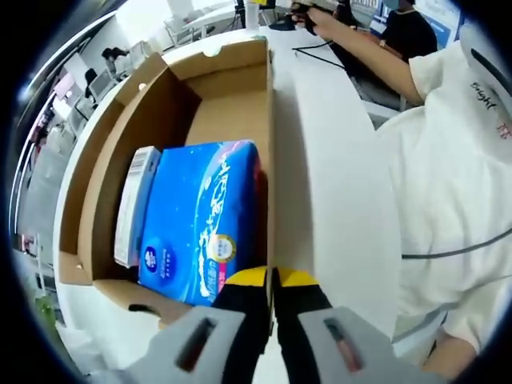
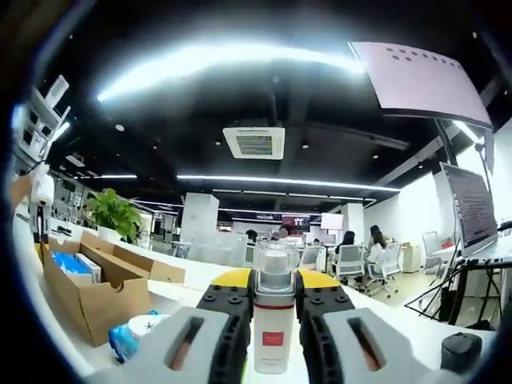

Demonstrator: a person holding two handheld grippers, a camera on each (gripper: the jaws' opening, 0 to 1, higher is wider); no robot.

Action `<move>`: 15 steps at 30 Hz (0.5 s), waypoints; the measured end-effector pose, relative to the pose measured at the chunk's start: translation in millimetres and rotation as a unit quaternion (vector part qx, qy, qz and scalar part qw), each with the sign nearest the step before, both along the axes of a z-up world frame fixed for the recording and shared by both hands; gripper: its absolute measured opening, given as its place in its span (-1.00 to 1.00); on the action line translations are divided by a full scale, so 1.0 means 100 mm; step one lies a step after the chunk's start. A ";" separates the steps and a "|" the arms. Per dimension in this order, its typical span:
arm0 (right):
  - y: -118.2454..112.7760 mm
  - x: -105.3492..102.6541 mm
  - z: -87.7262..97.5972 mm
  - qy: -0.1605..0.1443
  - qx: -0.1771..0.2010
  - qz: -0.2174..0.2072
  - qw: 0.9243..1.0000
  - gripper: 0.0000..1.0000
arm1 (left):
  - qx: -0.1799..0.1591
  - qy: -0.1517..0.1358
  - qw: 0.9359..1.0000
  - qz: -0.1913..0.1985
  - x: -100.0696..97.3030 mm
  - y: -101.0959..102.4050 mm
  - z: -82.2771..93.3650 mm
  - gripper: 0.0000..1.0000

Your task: Operate the shoe box by opening the lid, removing the specified soft item, and placing it in the target area until the item is outside and the box remains undamaged.

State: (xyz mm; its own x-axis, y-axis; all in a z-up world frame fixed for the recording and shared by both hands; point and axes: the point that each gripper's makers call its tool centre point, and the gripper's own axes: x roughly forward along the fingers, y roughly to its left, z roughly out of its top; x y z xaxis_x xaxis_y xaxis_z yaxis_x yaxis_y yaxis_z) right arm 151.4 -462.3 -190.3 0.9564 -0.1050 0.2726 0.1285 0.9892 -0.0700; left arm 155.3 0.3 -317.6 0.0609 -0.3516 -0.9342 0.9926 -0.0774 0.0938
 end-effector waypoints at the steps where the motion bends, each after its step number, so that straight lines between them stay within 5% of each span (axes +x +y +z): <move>1: 0.00 0.01 -0.02 0.004 -0.001 0.003 1.000 -0.62 | 0.000 0.000 1.000 0.000 0.00 0.00 0.00 -0.98; 15: -0.03 0.14 -0.35 0.052 -0.005 0.005 0.999 -0.62 | -0.001 0.000 1.000 -0.001 0.00 0.00 0.00 -0.98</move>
State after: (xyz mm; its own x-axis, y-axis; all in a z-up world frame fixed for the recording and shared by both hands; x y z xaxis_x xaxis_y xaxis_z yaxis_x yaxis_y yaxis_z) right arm 165.3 -465.2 -225.4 0.9805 -0.0925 0.1735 0.1098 0.9896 -0.0930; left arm 155.2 0.3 -317.6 0.0594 -0.3536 -0.9335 0.9925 -0.0787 0.0930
